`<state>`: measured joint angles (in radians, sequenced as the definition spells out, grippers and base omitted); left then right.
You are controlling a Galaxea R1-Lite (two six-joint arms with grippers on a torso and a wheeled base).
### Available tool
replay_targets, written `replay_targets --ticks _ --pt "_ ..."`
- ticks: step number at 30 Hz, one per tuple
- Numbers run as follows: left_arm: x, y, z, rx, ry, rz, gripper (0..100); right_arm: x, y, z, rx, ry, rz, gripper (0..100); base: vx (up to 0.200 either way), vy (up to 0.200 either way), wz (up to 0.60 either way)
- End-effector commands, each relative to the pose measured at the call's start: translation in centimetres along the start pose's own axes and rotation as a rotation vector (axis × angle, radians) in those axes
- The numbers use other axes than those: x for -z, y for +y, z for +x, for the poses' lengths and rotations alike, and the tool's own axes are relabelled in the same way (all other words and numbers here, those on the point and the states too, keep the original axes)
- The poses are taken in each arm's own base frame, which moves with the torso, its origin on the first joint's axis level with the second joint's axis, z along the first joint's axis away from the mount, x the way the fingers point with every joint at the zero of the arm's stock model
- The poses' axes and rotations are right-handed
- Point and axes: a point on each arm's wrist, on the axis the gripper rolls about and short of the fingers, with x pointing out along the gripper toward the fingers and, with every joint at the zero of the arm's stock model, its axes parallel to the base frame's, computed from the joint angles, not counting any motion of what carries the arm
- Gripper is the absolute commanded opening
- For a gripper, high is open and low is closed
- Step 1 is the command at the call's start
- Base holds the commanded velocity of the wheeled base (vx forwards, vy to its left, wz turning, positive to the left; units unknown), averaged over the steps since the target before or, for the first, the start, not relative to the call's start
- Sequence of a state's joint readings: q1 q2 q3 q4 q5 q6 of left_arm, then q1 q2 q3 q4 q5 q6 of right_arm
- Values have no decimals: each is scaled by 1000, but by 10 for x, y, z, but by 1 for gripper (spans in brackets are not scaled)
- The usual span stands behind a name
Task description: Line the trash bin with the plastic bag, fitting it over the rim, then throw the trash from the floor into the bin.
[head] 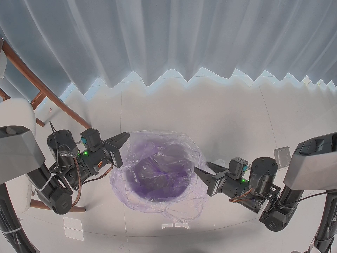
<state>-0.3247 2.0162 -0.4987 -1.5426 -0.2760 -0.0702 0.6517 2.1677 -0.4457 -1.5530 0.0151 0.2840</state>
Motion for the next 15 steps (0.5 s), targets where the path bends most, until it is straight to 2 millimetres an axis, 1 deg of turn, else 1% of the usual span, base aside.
replay_targets --ticks 1,5,8,10,13,15 --pt "-1 4 -1 -11 -3 -13 0 6 -1 3 -26 16 5 0 0 0 0" --pt "-1 7 -3 -5 -1 -78 0 0 -10 9 -14 -10 66 0 0 0 0" --pt "-2 11 -2 17 -5 -181 0 -14 -18 17 -27 -69 163 0 0 0 0" --pt "-3 15 -1 23 -11 -228 0 -21 -25 19 -37 -90 227 0 0 0 0" --pt "-1 18 0 21 -5 -291 0 -24 -30 19 -54 -90 290 0 0 0 0" --pt "-2 19 1 22 -8 -373 0 -28 -36 19 -67 -93 340 0 0 0 0"
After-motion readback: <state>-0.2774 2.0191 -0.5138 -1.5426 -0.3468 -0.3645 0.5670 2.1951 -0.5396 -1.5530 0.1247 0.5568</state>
